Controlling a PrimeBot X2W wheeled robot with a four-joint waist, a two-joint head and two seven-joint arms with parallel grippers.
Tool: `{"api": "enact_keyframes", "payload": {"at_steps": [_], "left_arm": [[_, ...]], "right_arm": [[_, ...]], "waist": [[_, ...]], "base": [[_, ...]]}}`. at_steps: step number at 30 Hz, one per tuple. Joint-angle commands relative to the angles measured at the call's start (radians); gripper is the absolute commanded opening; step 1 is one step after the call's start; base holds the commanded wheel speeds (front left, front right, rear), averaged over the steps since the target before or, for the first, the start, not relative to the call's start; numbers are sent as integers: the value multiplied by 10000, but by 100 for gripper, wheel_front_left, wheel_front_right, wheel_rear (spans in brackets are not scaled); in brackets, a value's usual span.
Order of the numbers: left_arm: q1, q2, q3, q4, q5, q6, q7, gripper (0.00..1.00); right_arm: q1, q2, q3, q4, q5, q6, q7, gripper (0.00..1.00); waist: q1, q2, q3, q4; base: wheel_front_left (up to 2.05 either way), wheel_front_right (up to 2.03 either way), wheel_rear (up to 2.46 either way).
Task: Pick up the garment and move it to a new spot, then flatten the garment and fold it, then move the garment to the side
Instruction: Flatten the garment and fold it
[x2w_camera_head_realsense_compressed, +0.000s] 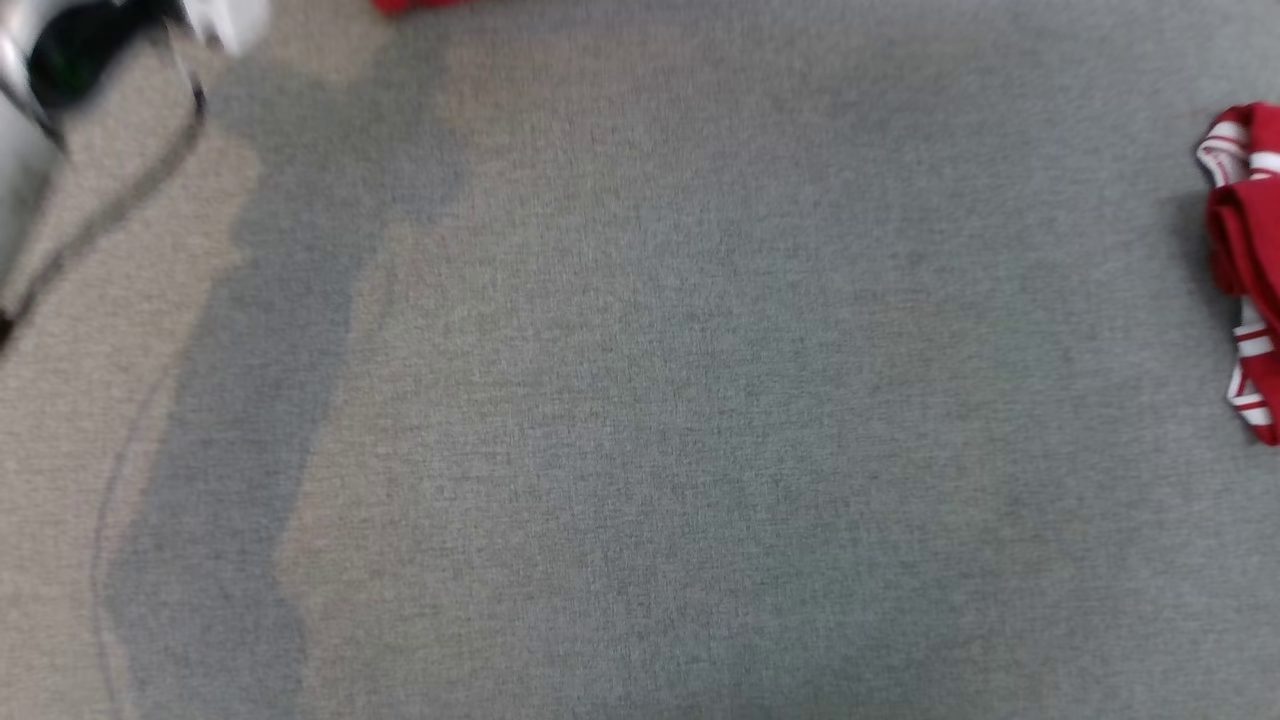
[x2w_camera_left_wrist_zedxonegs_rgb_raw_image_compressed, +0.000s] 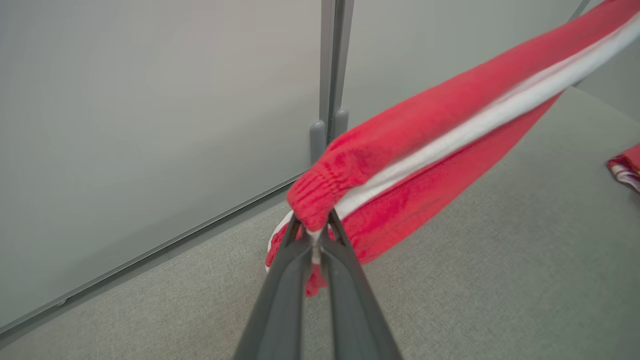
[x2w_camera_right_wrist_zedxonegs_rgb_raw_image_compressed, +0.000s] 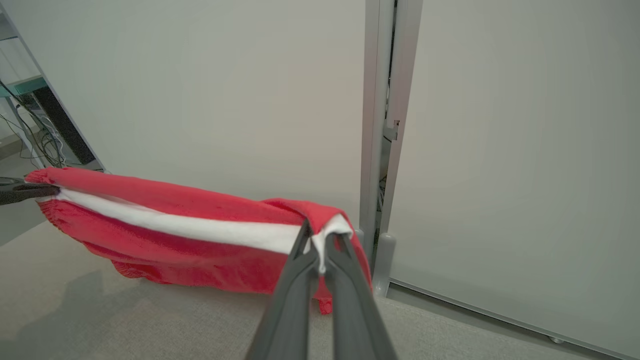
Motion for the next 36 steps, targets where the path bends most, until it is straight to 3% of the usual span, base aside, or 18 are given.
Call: {"api": "enact_keyframes", "payload": {"at_steps": [1, 12, 23, 30, 34, 36], "left_arm": [[482, 161, -293, -181, -259, 6, -76, 0], [3897, 1248, -2231, -2253, -2086, 5, -331, 0], [6556, 2291, -2676, -4466, -4450, 153, 2241, 0], [7151, 2772, -2686, -5873, -5401, 860, 2853, 0], [6886, 2879, -2620, -6109, -5635, 1199, 3237, 0], [6370, 2812, -2441, -6004, -5999, 1382, 3884, 0]], "right_arm": [[478, -147, 229, -174, 229, -2, 16, 0], [3883, -1289, 1664, -1538, 1429, -2, 528, 0], [6733, -3087, 2066, -3525, 2481, -3, 2484, 0], [7659, -4025, 1535, -4493, 2570, -3, 3208, 0], [7513, -3940, 988, -4611, 2606, -3, 3691, 0], [6926, -3789, 525, -4304, 2663, -6, 4440, 0]], "waist": [[0, 0, -421, -38], [0, 0, -2644, -140], [0, 0, -4369, -114], [0, 0, -4607, -35], [0, 0, -4213, 118], [0, 0, -3624, 280]], "base": [[0, 0, 0], [0, 0, 0], [0, 0, 0], [0, 0, 0], [0, 0, 0], [0, 0, 0]]}}
